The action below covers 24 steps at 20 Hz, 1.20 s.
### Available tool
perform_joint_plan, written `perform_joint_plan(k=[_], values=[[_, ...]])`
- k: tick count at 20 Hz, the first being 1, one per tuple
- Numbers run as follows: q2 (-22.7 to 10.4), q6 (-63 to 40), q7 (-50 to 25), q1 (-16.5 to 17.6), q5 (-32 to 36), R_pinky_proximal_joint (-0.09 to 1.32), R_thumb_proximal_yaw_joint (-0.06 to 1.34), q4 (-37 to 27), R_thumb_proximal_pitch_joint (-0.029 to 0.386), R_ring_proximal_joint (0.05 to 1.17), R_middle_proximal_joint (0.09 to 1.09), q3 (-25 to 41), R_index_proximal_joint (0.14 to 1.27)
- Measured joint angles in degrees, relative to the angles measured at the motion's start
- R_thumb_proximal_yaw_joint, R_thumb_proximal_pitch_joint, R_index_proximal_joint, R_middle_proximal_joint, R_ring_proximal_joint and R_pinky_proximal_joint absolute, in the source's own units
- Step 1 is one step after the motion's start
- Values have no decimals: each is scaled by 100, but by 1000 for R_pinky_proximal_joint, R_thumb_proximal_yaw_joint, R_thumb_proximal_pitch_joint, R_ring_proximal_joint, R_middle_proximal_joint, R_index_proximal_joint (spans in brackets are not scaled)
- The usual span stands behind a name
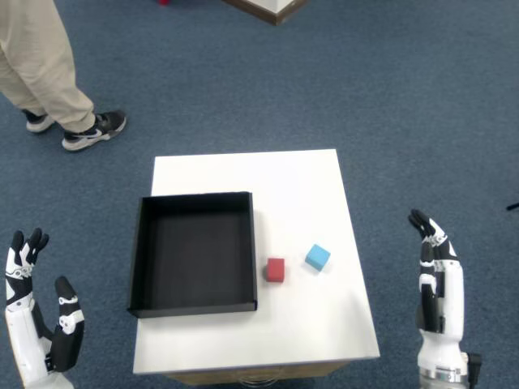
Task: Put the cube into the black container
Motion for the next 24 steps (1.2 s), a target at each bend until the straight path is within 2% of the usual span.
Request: perform_joint_plan(k=[6, 13, 15, 19, 20, 22, 24], values=[[-177, 0, 37, -179, -291, 38, -2, -27, 290, 280, 264, -72, 304], [-134, 0, 54, -107, -747, 66, 17, -253, 307, 296, 277, -481, 304], [-151, 0, 56, -59, -1005, 78, 35, -323, 314, 300, 277, -619, 300], [-434, 246, 157, -25, -2189, 73, 105, -783, 324, 285, 273, -1246, 307], [-432, 437, 148, 4, -2555, 73, 197, -1029, 288, 277, 268, -1423, 307], [-434, 873, 72, 108, -3389, 87, 237, -1595, 174, 239, 245, -1762, 308], [-516, 1594, -134, 194, -4506, 78, 224, -2223, 155, 227, 238, -2071, 305]])
